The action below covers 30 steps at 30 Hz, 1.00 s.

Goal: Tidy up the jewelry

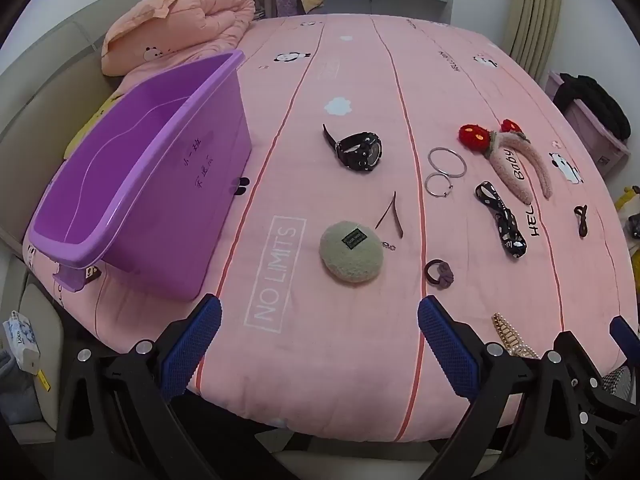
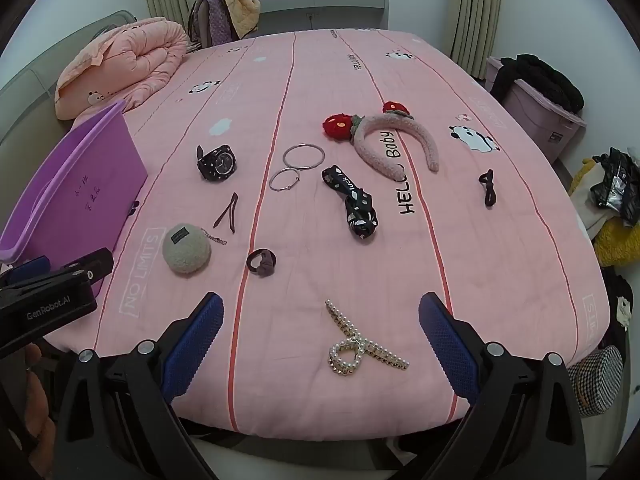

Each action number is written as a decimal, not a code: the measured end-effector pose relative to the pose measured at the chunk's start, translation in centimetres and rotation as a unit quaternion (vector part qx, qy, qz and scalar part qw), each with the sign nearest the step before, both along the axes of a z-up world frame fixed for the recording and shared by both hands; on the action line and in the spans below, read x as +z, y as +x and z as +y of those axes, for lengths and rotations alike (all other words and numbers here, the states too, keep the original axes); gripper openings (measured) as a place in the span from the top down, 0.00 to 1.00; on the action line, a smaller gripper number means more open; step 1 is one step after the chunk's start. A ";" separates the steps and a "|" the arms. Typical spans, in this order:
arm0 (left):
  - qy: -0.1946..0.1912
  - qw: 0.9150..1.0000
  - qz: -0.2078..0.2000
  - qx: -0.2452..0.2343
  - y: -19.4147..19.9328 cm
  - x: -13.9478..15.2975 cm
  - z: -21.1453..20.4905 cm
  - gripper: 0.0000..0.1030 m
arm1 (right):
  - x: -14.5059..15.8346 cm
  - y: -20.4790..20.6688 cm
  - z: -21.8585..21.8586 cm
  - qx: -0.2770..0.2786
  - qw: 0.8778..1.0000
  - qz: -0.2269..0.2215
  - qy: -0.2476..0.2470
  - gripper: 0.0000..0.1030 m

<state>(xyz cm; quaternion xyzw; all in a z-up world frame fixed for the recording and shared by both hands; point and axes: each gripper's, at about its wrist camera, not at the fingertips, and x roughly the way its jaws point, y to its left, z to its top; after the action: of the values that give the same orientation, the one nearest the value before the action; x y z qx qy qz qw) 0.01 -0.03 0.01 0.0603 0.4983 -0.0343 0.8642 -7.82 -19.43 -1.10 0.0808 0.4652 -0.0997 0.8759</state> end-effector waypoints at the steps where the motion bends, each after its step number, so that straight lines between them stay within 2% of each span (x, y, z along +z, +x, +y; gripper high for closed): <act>1: -0.001 1.000 0.000 -0.001 0.0 0.0 0.0 0.06 | 0.0 0.0 0.0 0.000 1.000 0.000 -0.002 0.09; 30: 0.005 1.000 -0.008 -0.001 -0.2 0.6 -0.1 0.06 | 0.5 0.0 0.4 0.000 1.000 -0.001 -0.003 0.09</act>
<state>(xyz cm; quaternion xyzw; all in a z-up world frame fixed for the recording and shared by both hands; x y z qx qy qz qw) -0.15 -0.10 0.64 0.0656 0.4919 -0.0325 0.8676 -7.85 -19.01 -0.62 0.0787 0.4637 -0.1008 0.8767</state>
